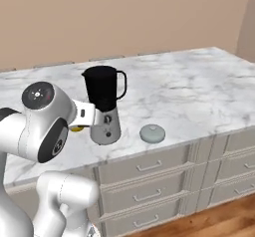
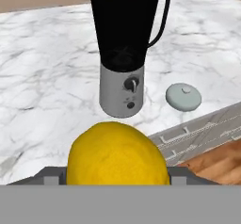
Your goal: Grab the lemon and lemon wedge from the fridge, place them in the blender, close the lid, and turn on the blender to create a marinade.
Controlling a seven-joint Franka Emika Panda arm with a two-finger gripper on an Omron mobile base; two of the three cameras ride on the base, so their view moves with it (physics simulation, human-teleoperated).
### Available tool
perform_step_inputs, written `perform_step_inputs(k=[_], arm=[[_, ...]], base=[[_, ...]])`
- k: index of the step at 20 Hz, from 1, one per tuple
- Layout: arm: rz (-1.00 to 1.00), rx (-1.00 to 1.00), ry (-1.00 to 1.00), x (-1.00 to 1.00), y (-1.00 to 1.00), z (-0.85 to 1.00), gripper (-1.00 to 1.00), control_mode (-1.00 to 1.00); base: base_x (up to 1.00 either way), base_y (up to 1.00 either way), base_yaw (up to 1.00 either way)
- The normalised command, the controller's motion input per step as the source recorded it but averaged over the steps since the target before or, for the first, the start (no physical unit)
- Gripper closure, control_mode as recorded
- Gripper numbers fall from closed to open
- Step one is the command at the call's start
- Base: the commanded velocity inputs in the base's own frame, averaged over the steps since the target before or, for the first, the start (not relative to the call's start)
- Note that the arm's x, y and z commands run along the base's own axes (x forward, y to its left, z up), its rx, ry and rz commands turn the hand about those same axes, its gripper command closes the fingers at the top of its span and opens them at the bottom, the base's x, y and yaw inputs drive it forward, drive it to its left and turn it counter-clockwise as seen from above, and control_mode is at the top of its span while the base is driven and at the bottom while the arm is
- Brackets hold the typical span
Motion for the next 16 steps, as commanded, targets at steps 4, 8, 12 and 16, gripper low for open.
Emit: perform_step_inputs(k=[4,8,12,16], arm=[[0.00,0.00,0.00,0.00,0.00,0.00,1.00,1.00],[0.00,0.00,0.00,0.00,0.00,0.00,1.00,1.00],[0.00,0.00,0.00,0.00,0.00,0.00,1.00,1.00],[0.00,0.00,0.00,0.00,0.00,0.00,1.00,1.00]], base=[[0.45,-0.17,0.38],[0.43,-0.28,0.41],[0.34,-0.37,0.41],[0.11,-0.37,0.34]])
